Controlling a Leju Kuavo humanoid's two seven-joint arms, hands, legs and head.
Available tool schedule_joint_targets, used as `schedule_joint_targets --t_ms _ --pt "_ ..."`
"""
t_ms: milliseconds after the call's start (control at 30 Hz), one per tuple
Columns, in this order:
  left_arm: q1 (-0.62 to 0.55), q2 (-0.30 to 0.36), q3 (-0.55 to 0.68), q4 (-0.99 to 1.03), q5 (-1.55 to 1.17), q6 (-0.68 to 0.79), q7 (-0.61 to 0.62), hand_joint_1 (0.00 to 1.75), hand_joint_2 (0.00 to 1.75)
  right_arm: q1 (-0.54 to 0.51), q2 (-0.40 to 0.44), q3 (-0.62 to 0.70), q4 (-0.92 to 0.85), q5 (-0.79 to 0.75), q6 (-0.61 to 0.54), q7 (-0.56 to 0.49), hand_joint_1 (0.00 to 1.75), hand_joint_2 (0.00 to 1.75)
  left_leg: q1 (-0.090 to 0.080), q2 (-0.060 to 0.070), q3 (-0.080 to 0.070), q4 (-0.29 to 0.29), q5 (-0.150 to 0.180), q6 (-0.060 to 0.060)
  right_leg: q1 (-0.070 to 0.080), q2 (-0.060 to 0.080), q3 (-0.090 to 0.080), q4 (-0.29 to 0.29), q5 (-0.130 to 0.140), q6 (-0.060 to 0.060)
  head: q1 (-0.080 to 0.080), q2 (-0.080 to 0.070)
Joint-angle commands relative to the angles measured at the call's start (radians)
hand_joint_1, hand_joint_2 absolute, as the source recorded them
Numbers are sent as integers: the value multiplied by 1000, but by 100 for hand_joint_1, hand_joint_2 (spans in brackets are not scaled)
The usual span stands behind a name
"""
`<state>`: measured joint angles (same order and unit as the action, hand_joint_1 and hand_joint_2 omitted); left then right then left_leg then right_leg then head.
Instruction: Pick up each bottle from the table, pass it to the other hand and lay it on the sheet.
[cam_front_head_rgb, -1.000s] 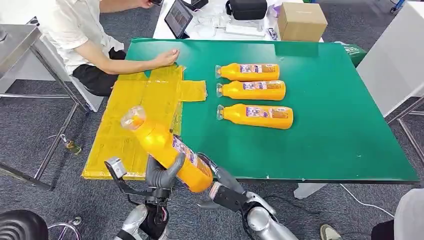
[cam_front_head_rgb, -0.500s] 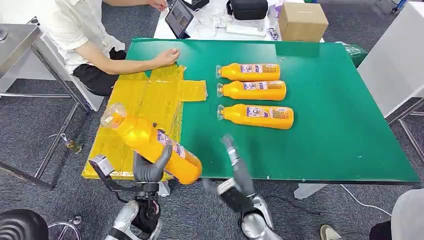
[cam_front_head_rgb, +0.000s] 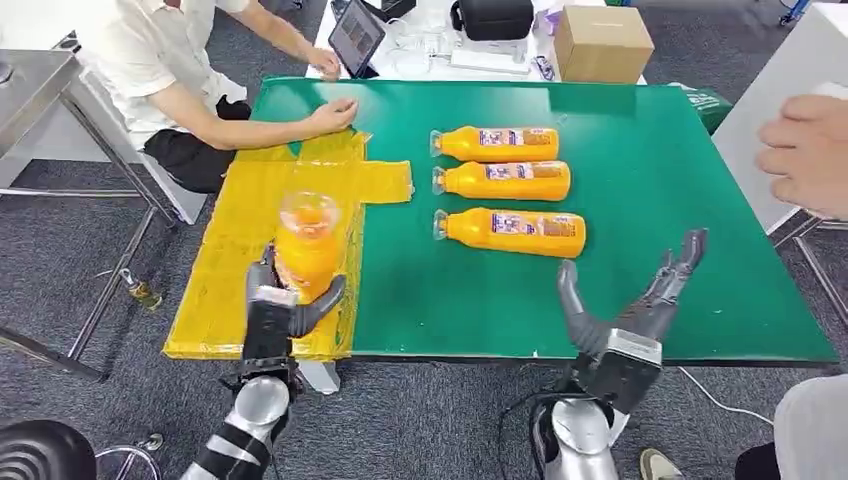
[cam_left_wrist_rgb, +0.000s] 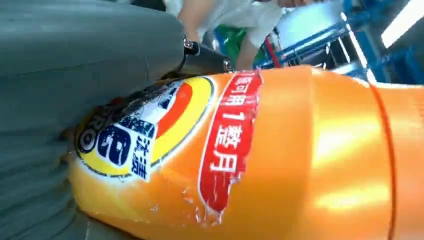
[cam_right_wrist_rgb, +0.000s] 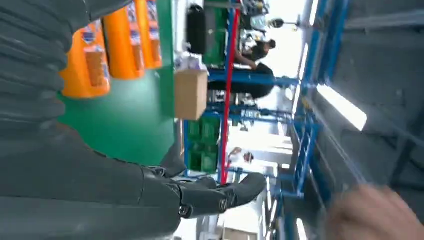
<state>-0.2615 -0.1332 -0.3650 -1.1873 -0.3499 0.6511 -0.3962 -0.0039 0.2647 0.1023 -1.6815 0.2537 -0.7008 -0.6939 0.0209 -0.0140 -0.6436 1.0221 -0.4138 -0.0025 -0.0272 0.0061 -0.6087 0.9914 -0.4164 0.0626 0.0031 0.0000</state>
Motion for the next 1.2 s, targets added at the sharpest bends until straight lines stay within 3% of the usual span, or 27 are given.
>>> schedule_joint_targets --t_ms 33,100,167,233,333,500,533,567,600,833,900,1033,1200 --pt "-283 70 -38 583 -287 -59 214 175 175 -23 -21 27 85 -93 3 -4 0 175 1 -1 5 -2 0 0 1 -2 5 -2 0 -2 -1 0" --pt "-335 71 -27 660 -316 -109 244 175 175 -33 -22 35 107 -101 3 -4 0 175 1 0 5 -2 0 1 2 -2 6 -2 0 -3 0 0" --pt "-403 90 -121 768 -488 -146 385 175 175 -39 -27 41 131 -116 3 -4 0 175 2 3 10 -2 -1 1 3 1 10 -3 -1 -5 0 0" --pt "-427 93 -133 792 -546 -184 428 175 175 -42 -37 48 145 -133 3 -4 0 175 1 2 9 -3 0 1 2 1 10 -3 0 -3 0 0" --pt "-452 73 -108 816 -537 -285 447 175 175 -42 -39 44 173 -147 17 -4 0 175 2 3 8 -2 0 0 2 3 9 -2 1 -3 0 0" --pt "-453 69 -103 816 -536 -296 449 175 175 -42 -39 46 178 -149 21 -4 0 175 1 4 10 -2 0 0 1 2 9 -1 1 -3 0 0" --pt "-453 68 -96 817 -533 -303 450 143 175 -43 -38 47 183 -148 23 -4 0 175 1 6 12 -3 -1 0 2 4 11 -2 1 -4 0 0" --pt "-452 67 -87 816 -533 -306 450 5 175 -43 -40 49 189 -144 25 -4 0 175 1 6 13 -3 -1 1 2 4 12 -3 1 -4 -1 0" --pt "-452 65 -82 820 -536 -319 452 0 175 -43 -39 49 197 -145 28 -4 0 175 2 6 14 -3 -1 1 3 4 12 -3 0 -5 0 0" --pt "-444 55 -61 823 -522 -357 439 0 175 -41 -42 43 202 -144 22 -4 0 175 1 3 12 -2 -1 1 2 1 13 -2 0 -3 0 0" --pt "-434 45 -21 811 -478 -452 388 0 175 -38 -47 31 206 -147 19 -4 0 175 1 5 13 -2 -1 1 2 3 13 -2 0 -3 0 0" --pt "-417 36 -14 802 -463 -496 353 0 175 -36 -52 26 214 -147 22 -4 0 175 0 2 11 -2 0 0 1 1 11 -1 0 -2 0 0" --pt "-366 3 43 683 -367 -463 178 0 175 -28 -59 32 215 -143 5 -4 0 175 0 1 15 -3 0 1 1 0 17 -2 0 -3 0 0"
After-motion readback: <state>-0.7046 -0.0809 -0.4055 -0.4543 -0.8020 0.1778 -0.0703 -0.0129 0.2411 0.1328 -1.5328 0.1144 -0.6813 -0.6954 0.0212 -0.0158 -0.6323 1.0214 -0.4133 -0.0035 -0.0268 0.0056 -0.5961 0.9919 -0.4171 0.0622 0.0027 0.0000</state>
